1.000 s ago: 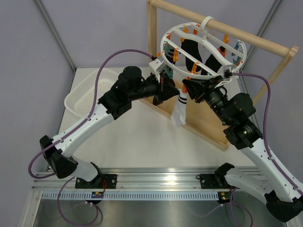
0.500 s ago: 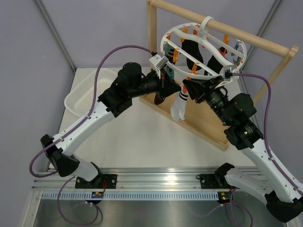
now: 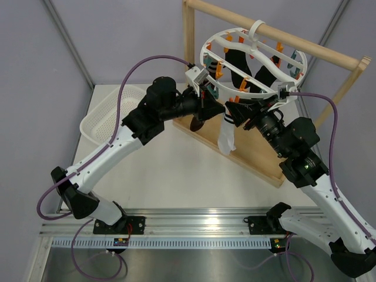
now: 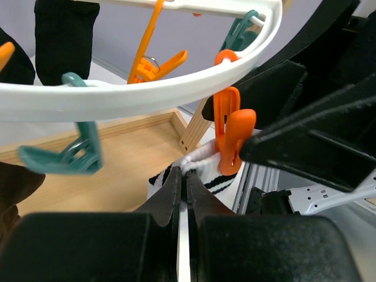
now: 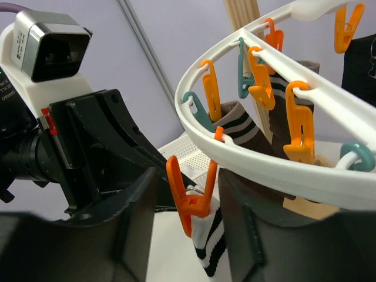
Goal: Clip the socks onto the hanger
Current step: Clamp the sock onto the hanger.
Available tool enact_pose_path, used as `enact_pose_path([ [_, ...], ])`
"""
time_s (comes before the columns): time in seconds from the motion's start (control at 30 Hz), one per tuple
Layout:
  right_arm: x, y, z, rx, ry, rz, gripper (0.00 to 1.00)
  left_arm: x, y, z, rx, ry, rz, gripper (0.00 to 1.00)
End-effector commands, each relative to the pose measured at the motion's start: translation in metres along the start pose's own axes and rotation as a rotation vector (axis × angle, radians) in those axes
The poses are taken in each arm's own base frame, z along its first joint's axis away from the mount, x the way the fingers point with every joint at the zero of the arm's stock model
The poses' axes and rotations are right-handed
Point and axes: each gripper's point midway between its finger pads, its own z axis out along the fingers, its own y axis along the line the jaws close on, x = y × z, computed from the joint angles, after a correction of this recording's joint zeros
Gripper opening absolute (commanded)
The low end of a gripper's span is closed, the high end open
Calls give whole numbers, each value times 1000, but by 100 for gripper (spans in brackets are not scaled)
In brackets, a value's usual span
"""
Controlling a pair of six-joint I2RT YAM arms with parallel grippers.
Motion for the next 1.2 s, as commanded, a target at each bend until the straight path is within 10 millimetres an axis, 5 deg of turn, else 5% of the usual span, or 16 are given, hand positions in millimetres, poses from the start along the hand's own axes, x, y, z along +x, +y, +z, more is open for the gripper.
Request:
enact_pose_path([
  [0.0,-4,8,-7,-24,18,-5,57,-23,-8,-1,10,-61,22,0],
  [0.3,-8,11,-22,-3,68,11,86,-16,-1,0,-13,-46,17,3],
  [0.37,-9,12,-25,1,82,13,87,-14,4,-2,-37,-47,2,38],
  [0.47,-11,9,-35,30,114,12,89,-9,17,-10,-108,-46,-5,78],
  [0.6,-9,0,-50,110,181,14,89,-2,44,-43,-273,-50,-5,99],
  [0.77,-16,-14,-68,219,215,-5,90,13,103,-102,-553,-49,-35,99],
  [0.97,-40,-46,-82,428,182,-87,89,63,170,-186,-865,65,-121,99],
  [1.17,-48,-64,-72,509,175,-204,89,107,201,-229,-983,143,-186,99],
])
